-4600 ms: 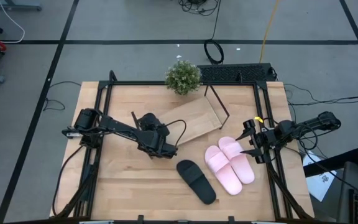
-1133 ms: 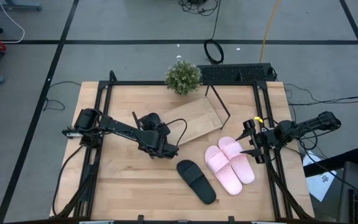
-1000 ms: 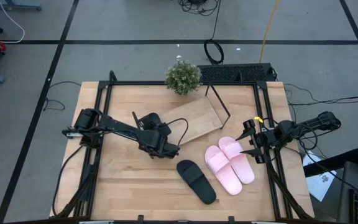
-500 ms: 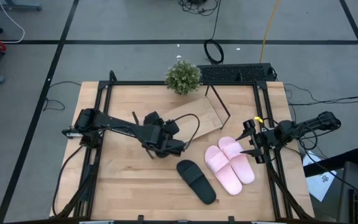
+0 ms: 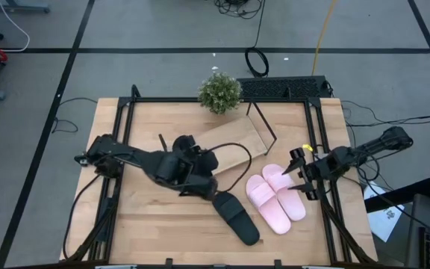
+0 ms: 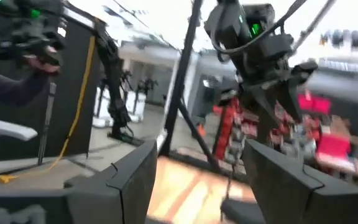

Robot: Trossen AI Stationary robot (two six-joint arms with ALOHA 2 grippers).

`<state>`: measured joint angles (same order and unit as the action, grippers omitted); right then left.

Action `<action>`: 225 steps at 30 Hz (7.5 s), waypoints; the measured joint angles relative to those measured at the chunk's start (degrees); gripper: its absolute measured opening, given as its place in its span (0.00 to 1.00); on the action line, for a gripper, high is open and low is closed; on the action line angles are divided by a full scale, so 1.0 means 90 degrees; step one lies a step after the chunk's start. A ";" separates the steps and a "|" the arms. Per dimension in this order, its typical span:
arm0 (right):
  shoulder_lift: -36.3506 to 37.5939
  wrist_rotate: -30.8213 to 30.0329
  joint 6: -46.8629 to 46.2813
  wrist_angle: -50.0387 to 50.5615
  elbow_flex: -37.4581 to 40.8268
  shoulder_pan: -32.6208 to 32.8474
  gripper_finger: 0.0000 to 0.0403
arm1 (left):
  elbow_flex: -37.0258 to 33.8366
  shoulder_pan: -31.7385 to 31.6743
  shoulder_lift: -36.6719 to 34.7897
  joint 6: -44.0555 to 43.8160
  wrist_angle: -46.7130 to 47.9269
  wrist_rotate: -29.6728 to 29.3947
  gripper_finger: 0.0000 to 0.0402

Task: Pick and place slides into the shelf
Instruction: Put the right pair black slides on the shelf

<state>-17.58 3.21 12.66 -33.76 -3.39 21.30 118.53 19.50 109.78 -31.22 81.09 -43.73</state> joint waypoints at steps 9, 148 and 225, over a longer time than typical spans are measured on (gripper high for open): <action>-0.2313 -0.0020 0.1048 -0.0341 -0.1542 0.1241 0.56 | 0.0809 0.0833 -0.0249 -0.0939 0.0992 -0.0309 0.44; -0.8945 -0.4977 0.2366 0.2498 -0.6518 -0.1403 0.00 | 0.0812 0.3009 -0.0496 -0.2197 0.0990 -0.1131 0.44; -0.9610 -0.3994 0.2213 0.1926 -0.6605 -0.2064 0.00 | 0.0810 0.2830 -0.0495 -0.1824 0.0990 -0.1151 0.44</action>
<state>-104.07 -32.74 32.58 -16.43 -62.83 2.72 125.82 44.97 105.32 -47.64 89.99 -54.09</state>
